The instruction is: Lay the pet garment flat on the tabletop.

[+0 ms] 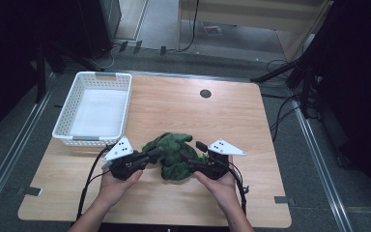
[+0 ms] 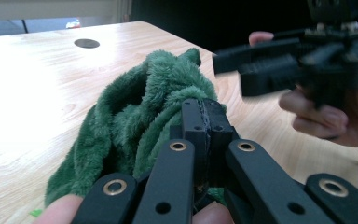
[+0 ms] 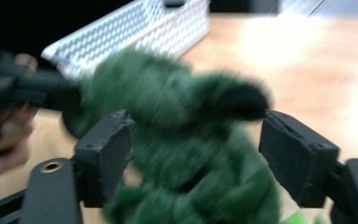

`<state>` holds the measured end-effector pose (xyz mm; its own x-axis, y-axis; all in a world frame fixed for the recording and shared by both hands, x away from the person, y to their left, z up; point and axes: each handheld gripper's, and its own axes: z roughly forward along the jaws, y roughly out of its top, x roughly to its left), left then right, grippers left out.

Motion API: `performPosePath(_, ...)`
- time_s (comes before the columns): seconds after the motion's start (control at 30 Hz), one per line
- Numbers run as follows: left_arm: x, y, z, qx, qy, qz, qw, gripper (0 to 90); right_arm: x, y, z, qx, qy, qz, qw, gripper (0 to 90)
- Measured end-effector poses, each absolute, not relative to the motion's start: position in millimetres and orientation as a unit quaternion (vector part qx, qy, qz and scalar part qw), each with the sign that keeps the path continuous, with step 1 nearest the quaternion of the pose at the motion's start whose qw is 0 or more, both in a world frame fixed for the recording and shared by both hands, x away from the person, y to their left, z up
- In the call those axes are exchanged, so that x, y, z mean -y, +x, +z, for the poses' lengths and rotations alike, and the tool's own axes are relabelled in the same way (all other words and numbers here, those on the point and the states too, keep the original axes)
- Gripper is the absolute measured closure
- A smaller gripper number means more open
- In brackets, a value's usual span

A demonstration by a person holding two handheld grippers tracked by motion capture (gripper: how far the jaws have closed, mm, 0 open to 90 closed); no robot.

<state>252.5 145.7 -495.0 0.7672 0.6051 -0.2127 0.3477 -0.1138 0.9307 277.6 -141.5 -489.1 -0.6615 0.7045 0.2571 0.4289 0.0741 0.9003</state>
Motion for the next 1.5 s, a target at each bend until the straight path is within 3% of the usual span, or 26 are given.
performPosePath(0.07,-145,252,-495,-0.320,0.739,0.108,0.583,90.0,147,284,-484,-0.700,0.405,0.569,0.150,34.7)
performPosePath(0.17,-143,252,-496,-0.318,0.740,0.104,0.583,90.0,146,296,-488,-0.713,0.411,0.547,0.152,38.8)
performPosePath(0.3,-141,251,-497,-0.309,0.744,0.095,0.585,90.0,134,308,-504,-0.725,0.416,0.539,0.106,40.6)
performPosePath(0.4,-139,252,-501,-0.313,0.754,0.099,0.568,90.0,127,313,-512,-0.723,0.411,0.548,0.095,54.5)
performPosePath(0.5,-140,255,-508,-0.332,0.755,0.092,0.558,90.0,125,314,-514,-0.724,0.409,0.546,0.101,81.7)
performPosePath(0.57,-144,257,-513,-0.355,0.750,0.091,0.551,90.0,126,313,-514,-0.734,0.408,0.530,0.116,86.4)
performPosePath(0.7,-147,255,-516,-0.393,0.736,0.119,0.538,72.2,133,309,-510,-0.732,0.409,0.527,0.139,87.6)
performPosePath(0.77,-144,254,-517,-0.403,0.739,0.124,0.526,56.4,138,306,-507,-0.725,0.410,0.535,0.145,87.6)
performPosePath(0.87,-140,253,-521,-0.409,0.750,0.122,0.505,48.3,140,298,-502,-0.727,0.401,0.535,0.158,87.6)
performPosePath(0.93,-136,253,-526,-0.405,0.767,0.114,0.485,53.2,140,292,-503,-0.738,0.397,0.522,0.161,87.5)
performPosePath(1.07,-131,251,-532,-0.390,0.791,0.088,0.462,84.9,149,273,-509,-0.767,0.389,0.486,0.156,87.5)
performPosePath(1.1,-130,251,-533,-0.382,0.799,0.078,0.458,88.1,153,267,-509,-0.771,0.389,0.482,0.150,87.5)
performPosePath(1.27,-122,248,-538,-0.361,0.818,0.048,0.446,89.1,175,240,-515,-0.782,0.396,0.468,0.117,86.7)
performPosePath(1.3,-122,248,-538,-0.363,0.816,0.049,0.447,88.8,178,238,-516,-0.782,0.391,0.472,0.114,83.5)
performPosePath(1.33,-122,249,-538,-0.363,0.816,0.052,0.447,88.5,180,235,-512,-0.782,0.383,0.479,0.110,74.2)
performPosePath(1.4,-121,250,-538,-0.364,0.815,0.054,0.448,88.1,178,236,-495,-0.772,0.365,0.500,0.142,60.3)
performPosePath(1.5,-121,251,-539,-0.369,0.813,0.052,0.448,87.3,162,250,-464,-0.756,0.346,0.530,0.166,57.6)
